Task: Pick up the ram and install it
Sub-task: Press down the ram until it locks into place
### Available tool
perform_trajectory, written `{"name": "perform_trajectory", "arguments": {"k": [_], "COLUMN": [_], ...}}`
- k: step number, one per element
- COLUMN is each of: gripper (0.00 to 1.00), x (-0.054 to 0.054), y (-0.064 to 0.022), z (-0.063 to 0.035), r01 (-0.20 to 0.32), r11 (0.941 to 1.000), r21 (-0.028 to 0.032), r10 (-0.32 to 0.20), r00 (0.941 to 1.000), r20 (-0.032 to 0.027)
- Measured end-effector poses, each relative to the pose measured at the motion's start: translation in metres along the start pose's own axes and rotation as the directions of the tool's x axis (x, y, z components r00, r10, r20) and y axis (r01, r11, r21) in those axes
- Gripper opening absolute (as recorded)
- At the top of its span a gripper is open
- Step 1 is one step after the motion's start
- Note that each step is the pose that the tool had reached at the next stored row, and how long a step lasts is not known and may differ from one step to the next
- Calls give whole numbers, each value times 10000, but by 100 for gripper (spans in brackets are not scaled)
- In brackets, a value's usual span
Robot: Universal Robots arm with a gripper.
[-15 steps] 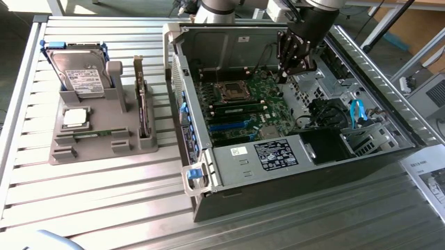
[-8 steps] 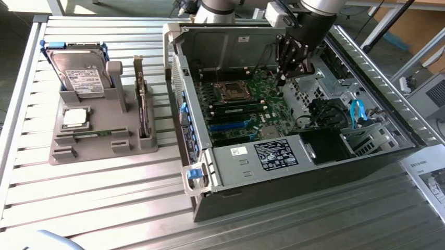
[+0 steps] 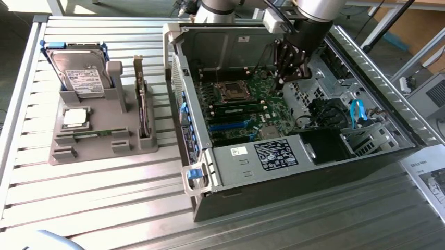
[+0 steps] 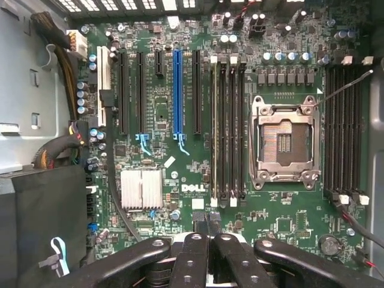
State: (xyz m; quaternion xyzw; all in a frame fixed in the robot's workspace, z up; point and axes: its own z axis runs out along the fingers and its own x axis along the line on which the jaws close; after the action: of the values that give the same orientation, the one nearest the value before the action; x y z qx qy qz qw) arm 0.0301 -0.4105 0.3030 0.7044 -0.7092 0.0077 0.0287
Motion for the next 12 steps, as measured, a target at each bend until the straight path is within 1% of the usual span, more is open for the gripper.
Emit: {"name": "perform_trajectory", "arguments": {"k": [12], "gripper": [10], "x": [-8], "y": [-5], "z": [149], "r01": [0], "r11": [10000], "r21": [1], "r10": [0], "r00": [10000], "r20": [2]}}
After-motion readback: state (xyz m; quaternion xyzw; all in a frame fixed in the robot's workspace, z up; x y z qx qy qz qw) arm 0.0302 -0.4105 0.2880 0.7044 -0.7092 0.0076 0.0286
